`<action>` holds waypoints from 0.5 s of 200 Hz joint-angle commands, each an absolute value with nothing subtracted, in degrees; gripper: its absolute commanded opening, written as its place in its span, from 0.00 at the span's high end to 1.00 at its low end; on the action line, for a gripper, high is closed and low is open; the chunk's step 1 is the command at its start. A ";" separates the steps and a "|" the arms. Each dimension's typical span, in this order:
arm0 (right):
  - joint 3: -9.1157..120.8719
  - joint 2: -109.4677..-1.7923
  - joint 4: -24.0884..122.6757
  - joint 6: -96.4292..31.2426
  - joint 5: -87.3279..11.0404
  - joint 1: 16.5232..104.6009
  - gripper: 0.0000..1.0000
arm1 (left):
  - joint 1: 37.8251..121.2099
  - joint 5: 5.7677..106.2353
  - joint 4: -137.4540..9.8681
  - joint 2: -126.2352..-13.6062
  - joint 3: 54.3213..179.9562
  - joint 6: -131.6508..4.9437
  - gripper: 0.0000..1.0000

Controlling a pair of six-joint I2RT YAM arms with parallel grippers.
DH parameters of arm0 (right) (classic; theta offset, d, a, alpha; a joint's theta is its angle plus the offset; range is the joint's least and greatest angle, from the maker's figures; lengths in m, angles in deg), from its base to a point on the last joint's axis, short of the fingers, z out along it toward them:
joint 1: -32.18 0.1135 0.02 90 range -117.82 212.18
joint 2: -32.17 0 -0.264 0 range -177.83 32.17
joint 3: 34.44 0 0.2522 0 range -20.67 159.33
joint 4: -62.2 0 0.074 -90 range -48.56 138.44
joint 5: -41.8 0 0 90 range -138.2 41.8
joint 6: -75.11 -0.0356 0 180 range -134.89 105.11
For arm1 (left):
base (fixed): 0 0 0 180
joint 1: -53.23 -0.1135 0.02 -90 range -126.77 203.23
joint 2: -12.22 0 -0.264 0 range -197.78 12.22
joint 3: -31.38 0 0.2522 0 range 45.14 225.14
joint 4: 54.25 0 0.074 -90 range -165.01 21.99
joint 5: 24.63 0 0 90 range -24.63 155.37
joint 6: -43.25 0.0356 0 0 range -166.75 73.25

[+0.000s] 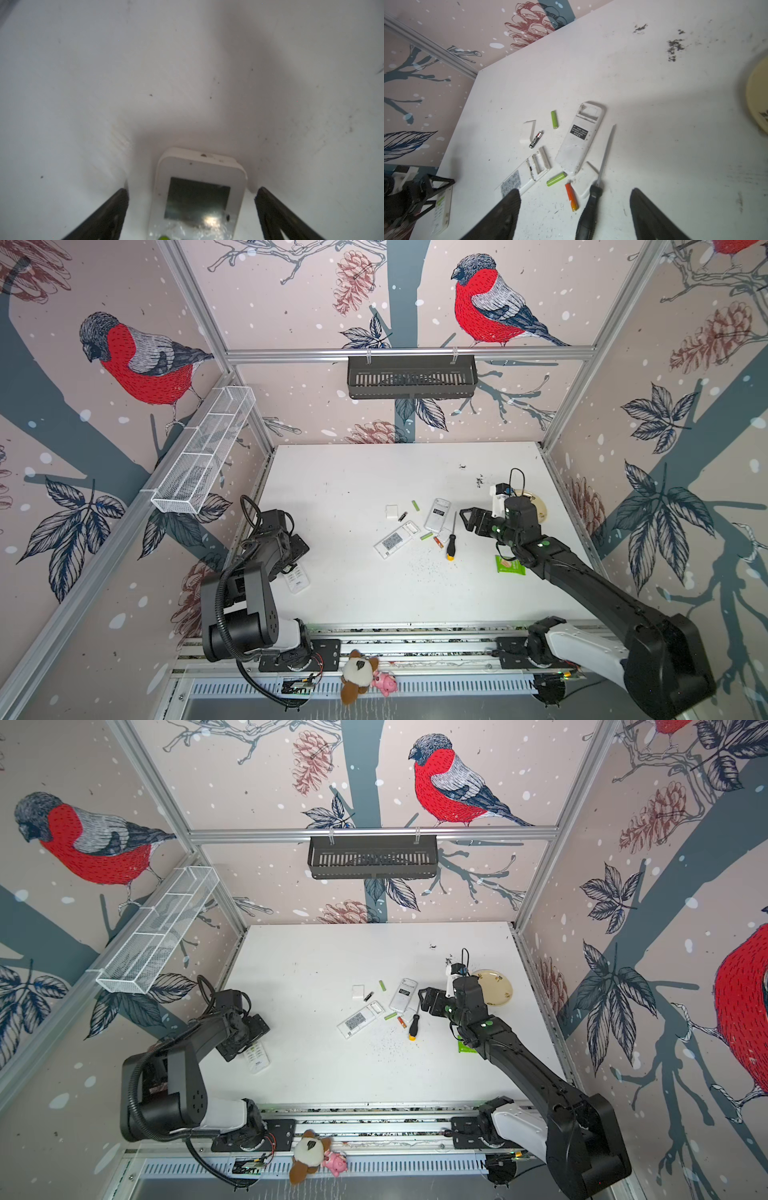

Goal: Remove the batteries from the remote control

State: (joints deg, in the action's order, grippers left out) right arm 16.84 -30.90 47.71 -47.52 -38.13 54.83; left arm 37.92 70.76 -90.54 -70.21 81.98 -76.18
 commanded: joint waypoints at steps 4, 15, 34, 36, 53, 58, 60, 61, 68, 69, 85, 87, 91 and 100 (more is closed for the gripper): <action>19.44 -31.54 45.41 -47.66 -37.22 57.61 0.17 | 37.67 61.53 -91.46 -73.17 81.09 -77.04 0.13; 20.21 -32.45 45.70 -48.41 -36.88 58.58 0.17 | 37.62 60.53 -91.35 -73.80 81.02 -77.07 0.17; 21.23 -34.27 46.14 -48.87 -36.52 59.71 0.17 | 37.67 58.83 -90.90 -73.83 80.82 -77.02 0.27; 21.38 -34.45 46.15 -48.77 -36.51 59.78 0.17 | 37.67 58.57 -90.94 -73.76 80.69 -77.10 0.28; 22.16 -35.86 45.81 -48.73 -37.03 60.19 0.17 | 37.67 57.11 -90.34 -73.39 80.13 -77.32 0.36; 22.30 -36.18 45.74 -48.82 -37.03 60.11 0.17 | 37.67 56.73 -90.29 -73.31 80.19 -77.39 0.38; 22.35 -36.31 45.73 -48.86 -37.03 60.12 0.17 | 37.67 56.51 -90.26 -73.30 80.14 -77.37 0.40; 22.37 -36.39 45.77 -48.84 -37.03 60.13 0.17 | 37.72 56.42 -90.25 -73.30 80.08 -77.39 0.40; 22.48 -36.73 45.79 -48.78 -36.99 60.12 0.17 | 37.67 55.60 -90.10 -73.19 80.08 -77.33 0.43; 22.43 -36.82 45.80 -48.76 -36.92 60.12 0.17 | 37.67 55.48 -90.13 -73.20 80.06 -77.29 0.43; 22.47 -37.48 46.07 -48.65 -36.27 60.18 0.17 | 37.68 53.71 -89.95 -73.05 80.02 -77.35 0.47; 22.48 -37.54 46.07 -48.65 -36.18 60.16 0.17 | 37.67 53.47 -89.91 -73.04 80.03 -77.34 0.47; 22.40 -37.70 46.07 -48.57 -36.11 60.26 0.17 | 37.67 53.01 -89.89 -72.91 79.95 -77.40 0.48; 22.15 -38.00 46.24 -48.44 -35.92 60.31 0.17 | 37.67 52.02 -89.77 -72.62 79.98 -77.39 0.49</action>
